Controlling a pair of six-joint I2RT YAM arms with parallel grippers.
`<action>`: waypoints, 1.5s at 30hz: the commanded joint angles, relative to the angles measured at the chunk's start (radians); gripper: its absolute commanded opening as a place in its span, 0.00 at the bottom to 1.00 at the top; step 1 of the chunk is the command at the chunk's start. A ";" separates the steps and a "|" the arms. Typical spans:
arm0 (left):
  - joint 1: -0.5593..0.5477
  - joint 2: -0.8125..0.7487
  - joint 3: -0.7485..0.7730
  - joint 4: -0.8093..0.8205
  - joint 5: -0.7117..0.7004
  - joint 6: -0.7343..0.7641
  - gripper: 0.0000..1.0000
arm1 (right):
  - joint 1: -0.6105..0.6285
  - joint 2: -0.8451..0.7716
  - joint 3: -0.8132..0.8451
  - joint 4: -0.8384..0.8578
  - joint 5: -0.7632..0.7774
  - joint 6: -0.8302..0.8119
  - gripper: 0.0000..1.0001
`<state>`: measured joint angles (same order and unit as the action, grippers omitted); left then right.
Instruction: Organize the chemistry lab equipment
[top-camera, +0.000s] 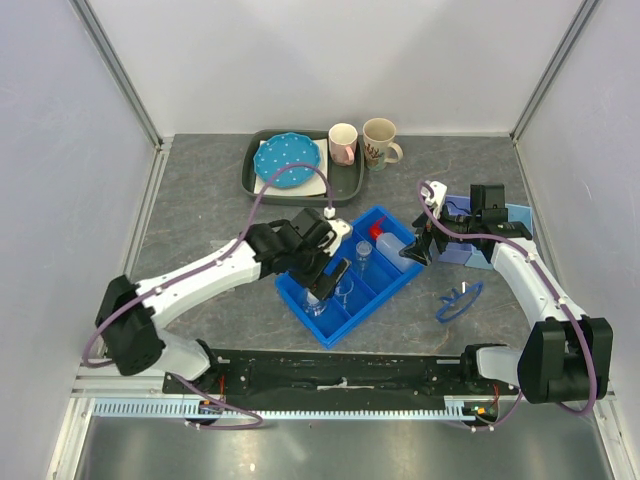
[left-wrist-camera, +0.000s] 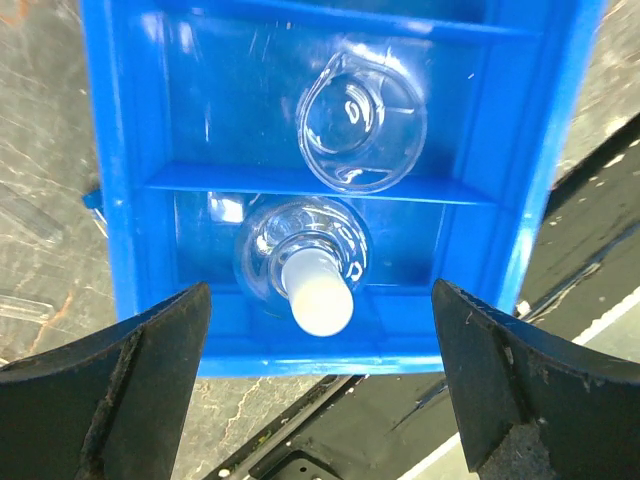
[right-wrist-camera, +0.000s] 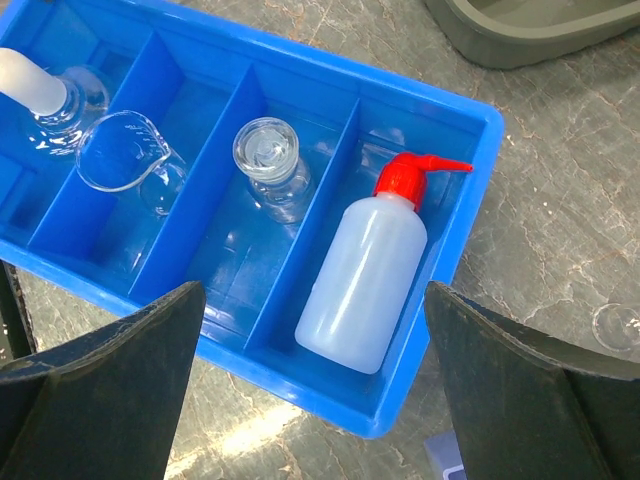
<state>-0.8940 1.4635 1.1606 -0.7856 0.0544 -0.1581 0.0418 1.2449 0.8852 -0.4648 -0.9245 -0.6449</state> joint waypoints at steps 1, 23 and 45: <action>0.000 -0.127 0.039 0.060 -0.025 0.038 0.97 | -0.005 -0.010 0.041 0.006 0.009 -0.033 0.98; 0.445 -0.704 -0.368 0.341 0.035 0.031 1.00 | -0.034 -0.154 0.164 -0.578 0.423 -0.237 0.98; 0.446 -0.744 -0.389 0.342 -0.008 0.028 0.98 | -0.034 -0.094 -0.179 -0.531 0.684 -1.044 0.73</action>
<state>-0.4492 0.7181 0.7784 -0.4908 0.0574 -0.1429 0.0101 1.1553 0.7403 -1.0809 -0.2932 -1.6028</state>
